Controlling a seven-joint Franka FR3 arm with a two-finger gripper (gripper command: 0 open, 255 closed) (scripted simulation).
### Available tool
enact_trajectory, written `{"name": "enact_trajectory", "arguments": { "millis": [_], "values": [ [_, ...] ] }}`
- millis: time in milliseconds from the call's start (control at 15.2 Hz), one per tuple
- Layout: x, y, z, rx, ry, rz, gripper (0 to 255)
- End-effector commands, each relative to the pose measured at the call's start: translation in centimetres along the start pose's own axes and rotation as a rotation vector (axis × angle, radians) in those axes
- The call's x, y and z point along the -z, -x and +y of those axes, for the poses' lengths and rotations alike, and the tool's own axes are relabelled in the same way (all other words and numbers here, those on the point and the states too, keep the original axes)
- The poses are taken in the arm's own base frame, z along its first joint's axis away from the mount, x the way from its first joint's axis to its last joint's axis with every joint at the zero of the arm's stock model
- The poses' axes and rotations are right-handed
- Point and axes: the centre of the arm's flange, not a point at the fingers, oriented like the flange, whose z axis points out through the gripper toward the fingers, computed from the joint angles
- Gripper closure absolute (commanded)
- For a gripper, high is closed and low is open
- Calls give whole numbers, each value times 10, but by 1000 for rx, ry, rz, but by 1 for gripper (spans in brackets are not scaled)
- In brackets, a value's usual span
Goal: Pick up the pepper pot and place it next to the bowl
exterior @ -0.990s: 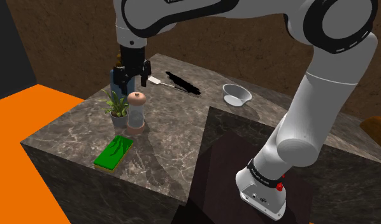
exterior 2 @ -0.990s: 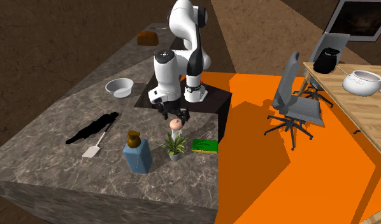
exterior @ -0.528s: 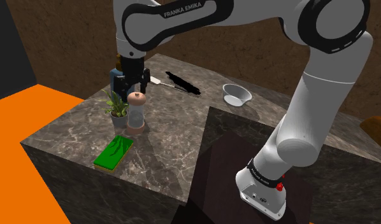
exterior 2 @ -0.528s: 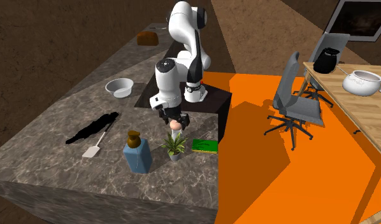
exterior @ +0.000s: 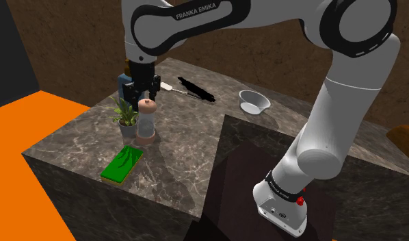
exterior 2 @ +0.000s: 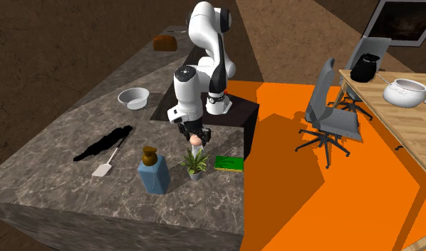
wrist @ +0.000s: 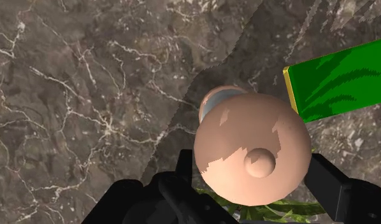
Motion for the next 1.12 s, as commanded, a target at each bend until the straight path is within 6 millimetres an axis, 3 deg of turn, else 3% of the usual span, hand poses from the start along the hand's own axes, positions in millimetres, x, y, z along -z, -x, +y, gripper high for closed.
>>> {"name": "enact_trajectory", "arguments": {
  "millis": [0, 528, 1056],
  "values": [
    [-1, 0, 0, 0, 0, -1, 255],
    [-1, 0, 0, 0, 0, -1, 255],
    [41, 4, 0, 0, 0, -1, 255]
  ]
}}
